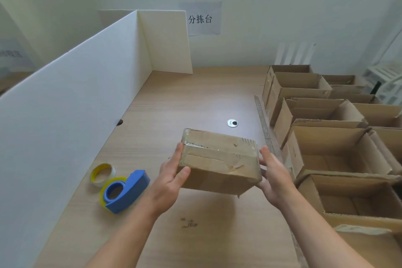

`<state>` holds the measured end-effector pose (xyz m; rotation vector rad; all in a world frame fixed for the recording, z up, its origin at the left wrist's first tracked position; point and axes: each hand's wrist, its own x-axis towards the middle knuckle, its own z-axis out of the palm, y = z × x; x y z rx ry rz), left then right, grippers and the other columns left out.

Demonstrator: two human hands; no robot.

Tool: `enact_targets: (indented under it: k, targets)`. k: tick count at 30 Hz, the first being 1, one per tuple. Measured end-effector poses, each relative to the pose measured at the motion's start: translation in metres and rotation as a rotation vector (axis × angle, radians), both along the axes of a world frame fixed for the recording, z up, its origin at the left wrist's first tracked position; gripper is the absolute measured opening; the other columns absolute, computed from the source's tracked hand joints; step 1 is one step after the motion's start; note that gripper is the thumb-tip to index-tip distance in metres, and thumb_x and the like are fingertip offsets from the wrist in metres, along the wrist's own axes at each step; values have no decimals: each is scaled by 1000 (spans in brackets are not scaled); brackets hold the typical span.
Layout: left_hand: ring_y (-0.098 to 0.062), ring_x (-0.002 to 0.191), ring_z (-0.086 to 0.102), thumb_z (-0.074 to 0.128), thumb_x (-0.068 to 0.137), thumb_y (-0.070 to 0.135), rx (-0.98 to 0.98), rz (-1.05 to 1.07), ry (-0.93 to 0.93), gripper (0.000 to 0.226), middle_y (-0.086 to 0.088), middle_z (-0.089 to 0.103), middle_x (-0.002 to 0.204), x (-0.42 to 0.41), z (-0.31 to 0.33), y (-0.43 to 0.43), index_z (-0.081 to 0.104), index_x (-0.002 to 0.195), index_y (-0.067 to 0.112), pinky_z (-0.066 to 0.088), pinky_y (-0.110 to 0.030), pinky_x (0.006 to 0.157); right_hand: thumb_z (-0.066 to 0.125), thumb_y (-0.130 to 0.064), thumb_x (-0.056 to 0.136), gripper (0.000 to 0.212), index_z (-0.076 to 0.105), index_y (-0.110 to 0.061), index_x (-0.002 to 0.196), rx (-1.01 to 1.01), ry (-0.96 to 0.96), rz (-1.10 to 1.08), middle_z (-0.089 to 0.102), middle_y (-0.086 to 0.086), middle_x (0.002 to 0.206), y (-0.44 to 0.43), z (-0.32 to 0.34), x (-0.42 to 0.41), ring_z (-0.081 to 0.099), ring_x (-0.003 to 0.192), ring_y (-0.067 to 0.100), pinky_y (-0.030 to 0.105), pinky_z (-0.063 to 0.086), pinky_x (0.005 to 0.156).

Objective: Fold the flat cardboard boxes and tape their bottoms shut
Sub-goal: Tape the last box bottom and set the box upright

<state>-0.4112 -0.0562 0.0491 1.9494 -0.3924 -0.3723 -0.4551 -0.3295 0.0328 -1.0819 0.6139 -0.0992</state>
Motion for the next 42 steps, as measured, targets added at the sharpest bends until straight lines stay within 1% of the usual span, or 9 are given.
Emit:
enact_targets:
  k: [3,5,9,12,17,21,26,33,42]
  targets:
    - [11,139,29,49,98,48,-138,47,-57,54,23,39,152,1,14,-11,37,149,37,24,-20,114,56,-34,100,28,71,-11,110,-60,91,55,77,1,91,-2,-6,5,72,71,13,31,55,62]
    - [-7,129,51,52,94,47,-268,192,3,49,8,55,140,4,20,-15,53,139,27,41,-31,109,57,-24,100,28,69,-7,118,-96,44,126,77,2,100,-7,-7,3,72,82,12,31,56,69]
    - [-6,114,50,57,94,51,22,395,-47,59,11,44,132,16,13,-16,40,147,31,42,-29,97,58,-30,100,34,60,-42,131,-196,12,325,67,-17,124,-7,-4,-2,62,115,8,44,46,96]
    - [-9,115,49,62,92,50,87,476,-110,61,8,50,131,17,4,-12,41,146,33,44,-37,102,59,-46,96,24,67,-42,118,-127,-26,311,70,-6,118,3,2,-2,70,104,17,39,54,81]
    - [10,112,55,72,85,44,-183,363,-111,40,30,61,116,8,-1,-1,50,114,61,49,-15,84,53,-67,90,43,68,-33,112,-101,98,166,70,0,80,3,4,-2,67,99,27,53,54,90]
    - [3,106,61,72,66,70,-219,372,-77,45,20,65,112,8,-1,4,53,106,60,51,-15,78,58,-45,96,31,74,-23,110,-86,94,265,74,-1,103,3,2,-7,71,93,23,40,58,76]
    - [-7,110,61,70,77,48,-84,301,-94,51,5,58,121,11,-9,10,56,125,52,52,-35,96,57,-17,98,35,60,-29,131,-42,-111,314,67,-1,127,-1,1,-13,63,117,21,42,52,89]
    - [11,116,53,76,82,26,-80,271,104,49,26,63,121,1,-35,19,54,118,51,39,-32,101,43,-67,93,46,64,-37,121,-63,27,195,64,8,120,2,-11,-16,65,112,32,56,46,104]
    - [-7,102,66,67,93,19,-112,325,219,18,12,73,103,-9,-52,35,64,110,25,49,-15,73,50,-57,97,31,53,-45,125,-378,117,335,61,-11,123,9,-45,-30,64,107,13,39,54,83]
